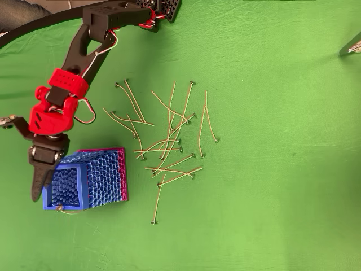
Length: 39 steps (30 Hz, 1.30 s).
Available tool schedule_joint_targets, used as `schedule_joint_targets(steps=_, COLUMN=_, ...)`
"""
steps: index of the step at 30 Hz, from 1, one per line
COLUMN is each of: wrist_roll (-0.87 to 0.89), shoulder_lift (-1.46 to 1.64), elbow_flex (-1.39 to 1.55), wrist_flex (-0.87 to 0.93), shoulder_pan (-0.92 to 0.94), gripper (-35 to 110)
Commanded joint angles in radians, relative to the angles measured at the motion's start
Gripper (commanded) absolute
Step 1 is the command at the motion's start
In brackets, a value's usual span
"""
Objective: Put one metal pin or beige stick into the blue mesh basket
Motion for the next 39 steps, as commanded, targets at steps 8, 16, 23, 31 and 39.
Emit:
schedule_joint_targets(steps=8, wrist_roll=0.023, shoulder_lift=0.440, elbow_flex=0.460, wrist_flex=-0.060, shoulder_pan=-0.121, gripper=0)
schedule_joint_targets(steps=16, wrist_roll=0.020, shoulder_lift=0.818, elbow_flex=0.950, wrist_flex=-0.081, shoulder_pan=-0.256, gripper=0)
schedule_joint_targets(steps=23, wrist_roll=0.025, shoulder_lift=1.081, elbow_flex=1.371, wrist_flex=-0.058, shoulder_pan=-0.342, gripper=0)
schedule_joint_targets(steps=31, wrist_roll=0.081, shoulder_lift=1.287, elbow_flex=1.778, wrist_flex=-0.084, shoulder_pan=-0.448, gripper=0)
schedule_joint_targets(steps=39, wrist_roll=0.121, shoulder_lift=1.539, elbow_flex=2.108, wrist_flex=-0.118, shoulder_pan=-0.549, gripper=0)
